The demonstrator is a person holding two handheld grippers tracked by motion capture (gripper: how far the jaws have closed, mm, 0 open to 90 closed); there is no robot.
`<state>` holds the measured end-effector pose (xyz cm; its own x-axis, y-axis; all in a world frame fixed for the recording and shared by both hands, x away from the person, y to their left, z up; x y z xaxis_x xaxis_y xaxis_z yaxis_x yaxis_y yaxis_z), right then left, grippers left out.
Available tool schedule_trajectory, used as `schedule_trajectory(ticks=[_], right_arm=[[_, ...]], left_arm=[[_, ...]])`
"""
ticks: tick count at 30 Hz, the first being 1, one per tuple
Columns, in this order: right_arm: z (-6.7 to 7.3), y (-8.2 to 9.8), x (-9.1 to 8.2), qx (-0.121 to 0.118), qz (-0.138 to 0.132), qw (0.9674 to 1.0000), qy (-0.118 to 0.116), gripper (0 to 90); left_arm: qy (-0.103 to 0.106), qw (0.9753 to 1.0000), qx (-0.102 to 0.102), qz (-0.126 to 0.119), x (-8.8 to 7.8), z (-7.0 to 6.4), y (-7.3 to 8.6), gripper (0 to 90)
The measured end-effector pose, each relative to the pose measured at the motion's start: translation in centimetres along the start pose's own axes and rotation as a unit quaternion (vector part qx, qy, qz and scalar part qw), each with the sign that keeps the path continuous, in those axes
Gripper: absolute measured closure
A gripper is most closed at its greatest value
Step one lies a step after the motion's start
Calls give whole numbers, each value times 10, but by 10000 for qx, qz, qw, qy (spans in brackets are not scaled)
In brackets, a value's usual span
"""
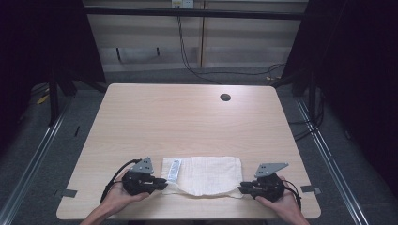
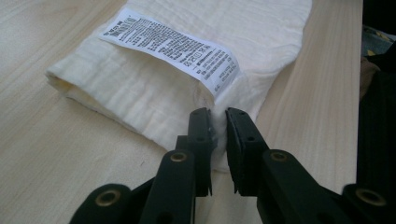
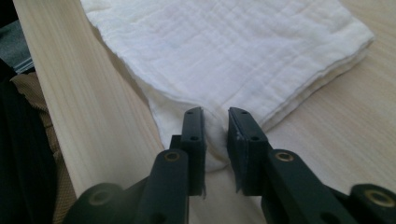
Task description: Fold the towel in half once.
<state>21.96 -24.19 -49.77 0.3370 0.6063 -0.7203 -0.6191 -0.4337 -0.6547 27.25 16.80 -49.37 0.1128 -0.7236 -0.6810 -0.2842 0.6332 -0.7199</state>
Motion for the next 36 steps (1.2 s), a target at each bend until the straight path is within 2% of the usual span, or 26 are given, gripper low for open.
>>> schedule_trajectory(ticks=[2,6,7,8,10,11,14,15,17,18,19,20,21,26,28,30,32,33,35,36], right_arm=[[2,1,-1,-27,26,10000,41,716],[3,8,-7,36,62,9999,86,680],[3,11,-8,45,94,9999,107,673],[3,13,-11,79,56,9999,98,657],[3,12,-17,168,-28,9997,150,623],[3,11,-19,174,-92,9997,135,616],[2,-2,-24,248,-355,9990,107,617],[2,-6,-23,213,-375,9990,73,617],[2,-15,-15,137,-370,9991,148,628],[0,-18,-11,138,-366,9991,150,630],[-2,-21,-6,150,-364,9991,163,629],[-4,-24,-3,177,-339,9990,214,629],[-6,-26,0,190,-320,9990,247,629],[-19,-35,10,234,-271,9983,452,611],[-22,-38,13,261,-265,9980,512,604],[-24,-41,16,280,-266,9977,553,593],[-26,-43,20,260,-222,9974,633,582],[-27,-44,22,275,-225,9969,695,566],[-31,-46,25,275,-183,9941,1031,539],[-33,-47,26,284,-224,9933,1098,527]], left_arm=[[16,10000,56,43,0,0,1,780],[109,9999,-19,75,-3,-1,4,710],[211,9997,-82,64,-6,0,6,672],[165,9998,-131,32,-9,0,6,654],[161,9996,-206,-79,-14,3,8,619],[196,9992,-279,-226,-18,6,7,614],[246,9976,-441,-464,-21,14,3,605],[199,9977,-440,-472,-22,17,0,607],[130,9973,-466,-548,-22,23,-4,621],[147,9967,-506,-625,-22,27,-6,622],[181,9966,-532,-600,-22,29,-8,620],[122,9969,-514,-583,-22,31,-9,617],[111,9963,-524,-676,-24,34,-10,618],[-24,9955,-595,-743,-29,37,-8,614],[-38,9942,-659,-847,-30,39,-8,611],[-137,9950,-612,-780,-28,39,-10,629],[-119,9965,-530,-629,-21,36,-11,647],[-137,9979,-438,-450,-14,35,-12,654],[-152,9991,-322,-241,-3,35,-13,664],[-197,9992,-314,-154,0,35,-13,664]])
Point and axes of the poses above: each handheld gripper's, and its own axes: x roughly forward along the jaws, y roughly out of its underside, z roughly to its left, the point moved 1 cm from there along x, roughly forward along the jaws, and after that the axes turned 5 degrees about x, right-handed, at the moved point
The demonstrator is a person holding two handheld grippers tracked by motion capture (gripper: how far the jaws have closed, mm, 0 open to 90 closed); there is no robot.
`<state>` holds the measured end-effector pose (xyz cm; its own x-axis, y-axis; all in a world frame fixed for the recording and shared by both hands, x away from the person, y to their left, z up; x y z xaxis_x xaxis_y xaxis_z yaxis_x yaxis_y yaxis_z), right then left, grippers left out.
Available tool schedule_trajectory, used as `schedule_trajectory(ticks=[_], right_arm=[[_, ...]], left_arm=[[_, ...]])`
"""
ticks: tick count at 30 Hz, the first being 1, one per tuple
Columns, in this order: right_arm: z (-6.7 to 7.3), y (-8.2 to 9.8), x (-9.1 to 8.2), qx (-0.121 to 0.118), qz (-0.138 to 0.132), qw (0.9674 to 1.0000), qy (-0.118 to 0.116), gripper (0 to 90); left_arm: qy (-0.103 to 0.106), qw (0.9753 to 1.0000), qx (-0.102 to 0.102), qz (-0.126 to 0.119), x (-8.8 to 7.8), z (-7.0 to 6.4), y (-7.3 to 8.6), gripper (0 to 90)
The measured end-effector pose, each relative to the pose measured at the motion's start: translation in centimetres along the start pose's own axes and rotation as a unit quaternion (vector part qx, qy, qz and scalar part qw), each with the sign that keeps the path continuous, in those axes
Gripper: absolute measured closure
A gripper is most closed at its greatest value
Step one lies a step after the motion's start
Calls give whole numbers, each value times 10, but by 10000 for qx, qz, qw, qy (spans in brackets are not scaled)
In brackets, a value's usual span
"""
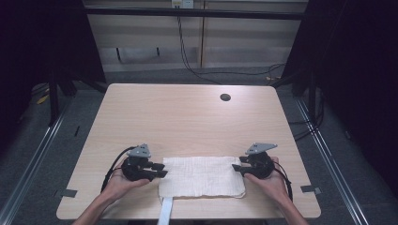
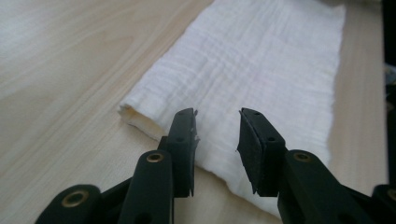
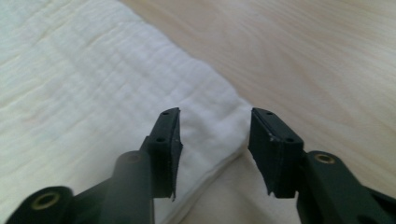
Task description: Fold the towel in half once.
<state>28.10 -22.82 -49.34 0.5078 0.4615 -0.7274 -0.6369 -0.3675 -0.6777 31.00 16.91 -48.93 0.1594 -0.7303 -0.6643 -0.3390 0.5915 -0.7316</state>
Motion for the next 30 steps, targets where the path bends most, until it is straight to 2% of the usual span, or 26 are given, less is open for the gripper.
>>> schedule_trajectory(ticks=[1,3,5,7,9,12,15,17,18,20,21,22,23,24,25,28,30], right_arm=[[-3,0,2,83,-20,9999,-70,527],[-9,-2,7,153,77,9998,29,511],[-12,-4,10,193,53,9998,-69,514],[-13,-5,13,111,69,9999,-109,585],[-12,-6,17,53,116,9999,-9,688],[-15,-6,20,189,-9,9998,-71,836],[-21,-6,20,242,-22,9997,-52,856],[-29,-6,19,357,-7,9993,93,856],[-34,-6,19,416,-48,9990,131,856],[-40,-7,20,397,-69,9991,135,852],[-41,-8,20,437,-33,9989,138,843],[-43,-9,20,388,-28,9989,243,811],[-43,-9,20,388,-28,9989,243,811],[-45,-10,18,447,-53,9988,178,692],[-44,-10,16,457,-103,9987,196,684],[-37,-13,8,362,-204,9991,62,627],[-27,-15,3,271,-263,9992,-138,604]], left_arm=[[-22,10000,-45,70,7,3,-1,658],[-52,9999,-118,56,12,6,-2,650],[-44,9997,-128,190,19,8,-2,634],[-34,9998,-119,167,21,8,-2,628],[-44,9998,-132,150,21,9,-2,617],[-81,9998,-186,68,25,11,-4,619],[-72,9998,-183,49,31,11,-8,618],[-15,9997,-232,40,36,11,-13,610],[-44,9998,-184,59,38,11,-15,603],[-36,9996,-289,27,43,12,-19,598],[54,9992,-380,95,45,14,-23,590],[43,9993,-325,165,45,14,-26,589],[43,9993,-325,165,45,14,-26,590],[-50,9996,-287,41,42,15,-29,588],[-28,9995,-304,56,41,17,-29,580],[-74,9991,-420,7,31,22,-30,541],[-182,9986,-493,61,26,27,-32,543]])
Point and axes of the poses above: each handheld gripper's, and its own axes: x roughly forward along the jaws, y roughly out of its underside, z roughly to its left, the point moved 1 cm from there along x, roughly forward along the jaws, and after that the axes turned 5 degrees about x, right-handed, at the moved point
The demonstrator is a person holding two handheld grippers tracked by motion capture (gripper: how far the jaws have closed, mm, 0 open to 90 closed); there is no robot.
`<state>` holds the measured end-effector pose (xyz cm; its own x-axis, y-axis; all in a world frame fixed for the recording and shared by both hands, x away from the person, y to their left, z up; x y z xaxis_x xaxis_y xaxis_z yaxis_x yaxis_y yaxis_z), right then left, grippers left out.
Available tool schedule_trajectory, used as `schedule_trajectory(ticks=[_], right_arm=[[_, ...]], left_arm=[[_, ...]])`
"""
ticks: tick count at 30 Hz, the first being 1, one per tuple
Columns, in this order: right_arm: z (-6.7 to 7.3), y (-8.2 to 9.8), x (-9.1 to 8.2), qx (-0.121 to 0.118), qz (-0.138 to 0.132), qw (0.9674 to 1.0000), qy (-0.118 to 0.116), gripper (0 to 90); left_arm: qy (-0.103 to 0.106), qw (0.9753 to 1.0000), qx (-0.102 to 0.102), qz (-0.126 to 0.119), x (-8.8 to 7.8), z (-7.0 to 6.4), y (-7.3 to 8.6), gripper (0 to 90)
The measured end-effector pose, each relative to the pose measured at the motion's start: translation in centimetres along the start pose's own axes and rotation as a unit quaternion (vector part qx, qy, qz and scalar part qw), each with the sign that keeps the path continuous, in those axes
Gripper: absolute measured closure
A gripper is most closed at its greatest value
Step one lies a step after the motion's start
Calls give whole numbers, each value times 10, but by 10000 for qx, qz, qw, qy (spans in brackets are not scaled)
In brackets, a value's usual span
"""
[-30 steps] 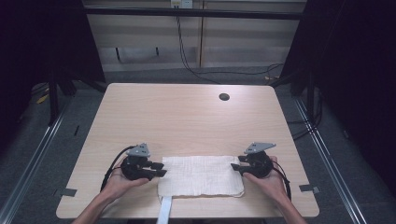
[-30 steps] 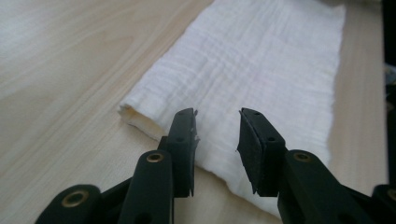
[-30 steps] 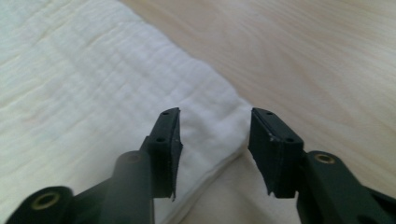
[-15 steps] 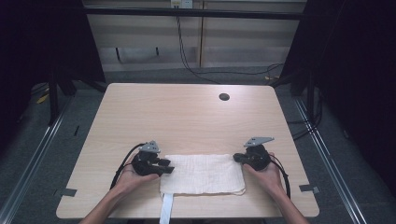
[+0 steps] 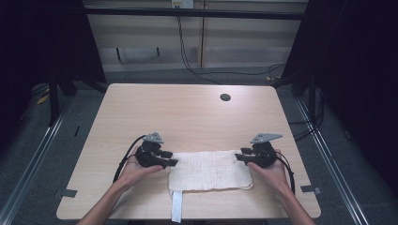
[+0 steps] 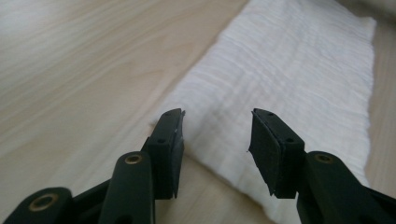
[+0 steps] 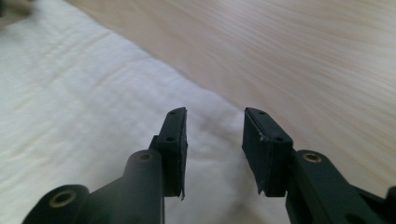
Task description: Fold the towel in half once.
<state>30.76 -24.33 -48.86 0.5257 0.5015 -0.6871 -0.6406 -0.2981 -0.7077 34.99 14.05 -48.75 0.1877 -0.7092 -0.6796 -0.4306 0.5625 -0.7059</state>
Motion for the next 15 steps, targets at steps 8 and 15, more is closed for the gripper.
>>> schedule_trajectory(ticks=[8,15], right_arm=[[64,-8,8,-585,191,9940,-903,603],[111,-18,34,-916,354,9847,-1440,623]], left_arm=[[-140,9996,-94,-207,-9,13,-4,506],[-353,9985,-139,-385,-21,19,0,477]])
Point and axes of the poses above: each handheld gripper's, and its own axes: x roughly forward along the jaws, y roughly out of its underside, z roughly to its left, the point moved 1 cm from there along x, roughly forward along the jaws, and after that the axes turned 5 degrees about x, right-handed, at the moved point
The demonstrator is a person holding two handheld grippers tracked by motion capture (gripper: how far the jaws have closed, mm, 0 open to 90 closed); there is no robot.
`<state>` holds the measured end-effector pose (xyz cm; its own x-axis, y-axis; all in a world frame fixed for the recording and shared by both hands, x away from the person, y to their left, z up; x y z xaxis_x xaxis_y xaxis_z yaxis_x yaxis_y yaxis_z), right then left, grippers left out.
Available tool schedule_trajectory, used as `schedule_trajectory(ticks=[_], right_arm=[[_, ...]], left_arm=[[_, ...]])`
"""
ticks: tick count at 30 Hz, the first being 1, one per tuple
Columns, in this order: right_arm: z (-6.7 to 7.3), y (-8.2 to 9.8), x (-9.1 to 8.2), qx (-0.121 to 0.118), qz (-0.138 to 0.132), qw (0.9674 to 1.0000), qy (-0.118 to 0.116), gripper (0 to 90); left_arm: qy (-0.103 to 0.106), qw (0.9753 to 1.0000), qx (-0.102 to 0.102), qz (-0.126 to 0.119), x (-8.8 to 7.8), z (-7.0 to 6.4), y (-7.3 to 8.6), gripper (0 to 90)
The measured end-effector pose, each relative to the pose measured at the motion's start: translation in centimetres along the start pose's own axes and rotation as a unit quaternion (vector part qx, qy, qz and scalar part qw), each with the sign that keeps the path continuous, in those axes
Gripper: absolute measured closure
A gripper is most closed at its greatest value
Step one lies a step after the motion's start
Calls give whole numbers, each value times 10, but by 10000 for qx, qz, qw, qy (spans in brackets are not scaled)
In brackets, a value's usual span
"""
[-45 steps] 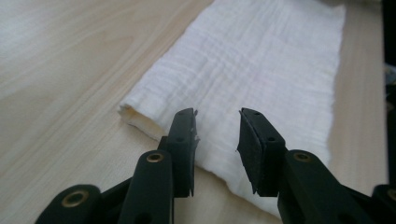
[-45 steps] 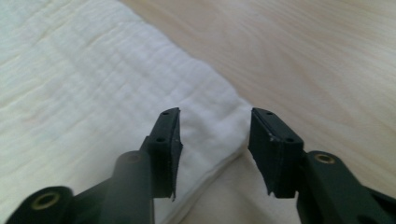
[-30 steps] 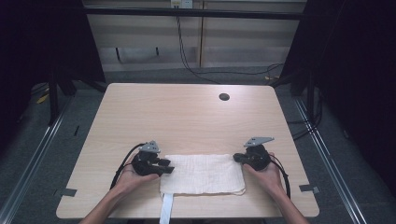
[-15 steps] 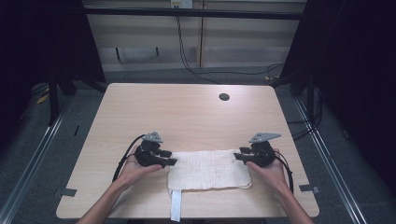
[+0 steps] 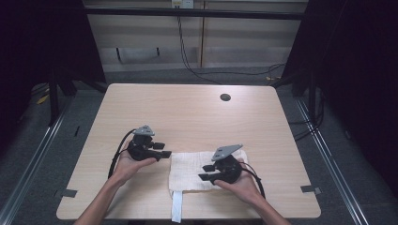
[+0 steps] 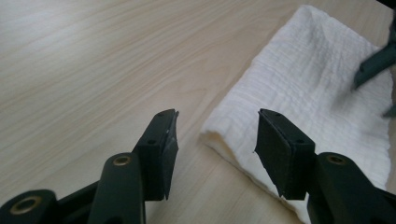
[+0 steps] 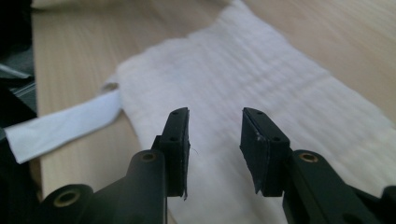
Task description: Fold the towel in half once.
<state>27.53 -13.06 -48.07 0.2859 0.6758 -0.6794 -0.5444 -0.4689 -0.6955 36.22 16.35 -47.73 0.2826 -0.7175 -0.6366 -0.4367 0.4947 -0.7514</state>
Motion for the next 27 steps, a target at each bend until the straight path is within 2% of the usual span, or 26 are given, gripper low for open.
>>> schedule_trajectory(ticks=[1,3,4,6,10,11,14,17,21,23,27], right_arm=[[6,-4,7,-38,31,9999,-145,620],[15,-11,19,-183,88,9995,-249,598],[18,-14,23,-216,104,9993,-286,584],[27,-20,35,-469,251,9982,-264,567],[33,-32,46,-502,197,9979,-368,534],[35,-34,50,-466,204,9976,-476,524],[41,-34,60,-650,300,9960,-534,511],[44,-33,67,-640,339,9958,-565,489],[45,-34,73,-790,329,9945,-606,479],[47,-33,75,-900,418,9933,-594,474],[53,-29,81,-955,445,9929,-550,449]], left_arm=[[9,10000,2,8,-1,1,1,473],[-55,10000,-67,-29,-5,4,3,466],[-99,9999,-79,-19,-7,5,5,464],[-134,9999,-73,-2,-8,6,7,464],[-135,9998,-114,-29,-10,11,9,461],[-142,9998,-125,-27,-11,12,10,462],[-177,9998,-109,-8,-11,13,11,462],[-165,9998,-130,26,-9,13,11,459],[-136,9998,-94,144,-3,13,12,458],[-130,9998,-89,142,-1,13,13,458],[-155,9997,-99,158,-1,14,13,457]])
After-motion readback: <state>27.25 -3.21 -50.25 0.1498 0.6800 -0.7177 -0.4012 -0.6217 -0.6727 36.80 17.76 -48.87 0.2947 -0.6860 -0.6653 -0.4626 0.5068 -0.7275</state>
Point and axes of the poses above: each handheld gripper's, and its own axes: x roughly forward along the jaws, y roughly out of its underside, z roughly to its left, the point moved 1 cm from there along x, roughly forward along the jaws, and after that the axes turned 5 degrees about x, right-handed, at the moved point
